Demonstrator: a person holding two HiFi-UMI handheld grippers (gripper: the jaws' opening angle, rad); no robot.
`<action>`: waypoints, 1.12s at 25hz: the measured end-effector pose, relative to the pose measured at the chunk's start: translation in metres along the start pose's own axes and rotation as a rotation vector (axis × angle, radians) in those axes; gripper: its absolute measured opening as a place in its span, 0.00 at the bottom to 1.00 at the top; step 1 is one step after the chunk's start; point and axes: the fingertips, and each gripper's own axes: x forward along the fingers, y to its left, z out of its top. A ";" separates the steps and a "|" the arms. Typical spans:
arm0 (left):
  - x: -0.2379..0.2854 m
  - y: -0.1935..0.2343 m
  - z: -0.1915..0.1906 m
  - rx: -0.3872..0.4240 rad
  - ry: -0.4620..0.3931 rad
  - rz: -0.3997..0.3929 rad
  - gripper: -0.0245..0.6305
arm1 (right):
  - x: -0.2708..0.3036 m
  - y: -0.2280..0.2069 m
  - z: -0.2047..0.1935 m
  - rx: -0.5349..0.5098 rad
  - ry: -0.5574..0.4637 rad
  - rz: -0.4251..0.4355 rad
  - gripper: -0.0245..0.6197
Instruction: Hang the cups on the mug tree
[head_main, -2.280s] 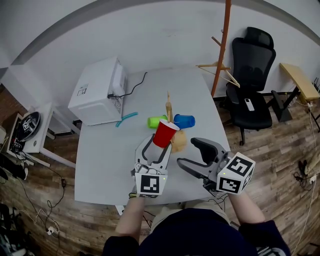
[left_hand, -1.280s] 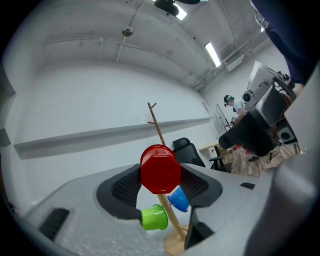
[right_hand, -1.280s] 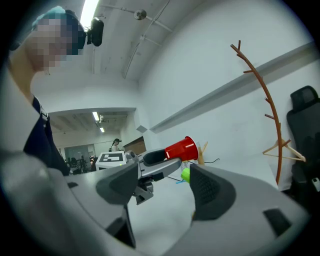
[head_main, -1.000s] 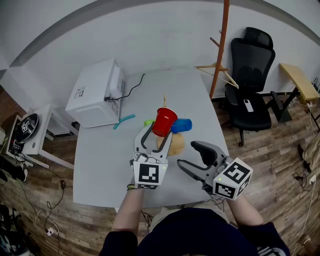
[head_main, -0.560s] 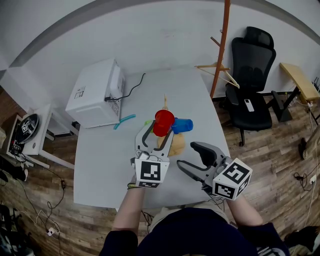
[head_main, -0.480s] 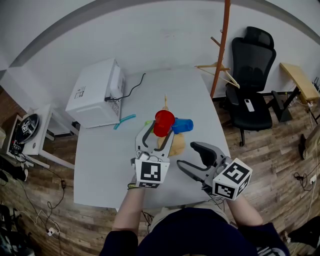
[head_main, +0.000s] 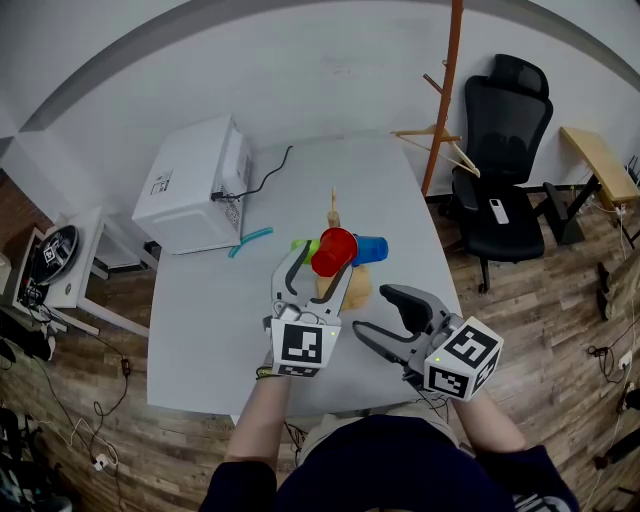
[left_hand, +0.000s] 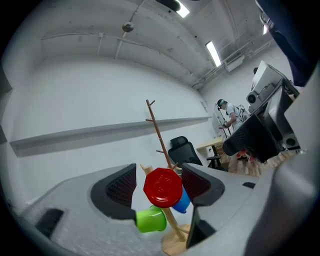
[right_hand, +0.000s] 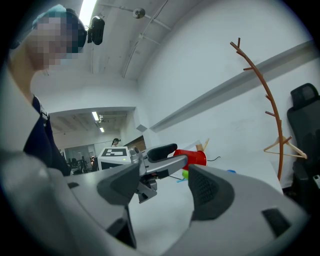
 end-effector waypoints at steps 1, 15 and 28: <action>-0.001 0.000 0.000 -0.001 -0.001 0.000 0.45 | 0.000 0.001 0.000 0.000 -0.001 0.000 0.53; -0.014 -0.007 0.002 -0.018 -0.012 -0.011 0.45 | -0.004 0.008 -0.004 -0.012 -0.003 -0.021 0.53; -0.047 -0.008 0.001 -0.099 -0.035 -0.007 0.45 | -0.006 0.018 -0.014 -0.048 0.008 -0.080 0.53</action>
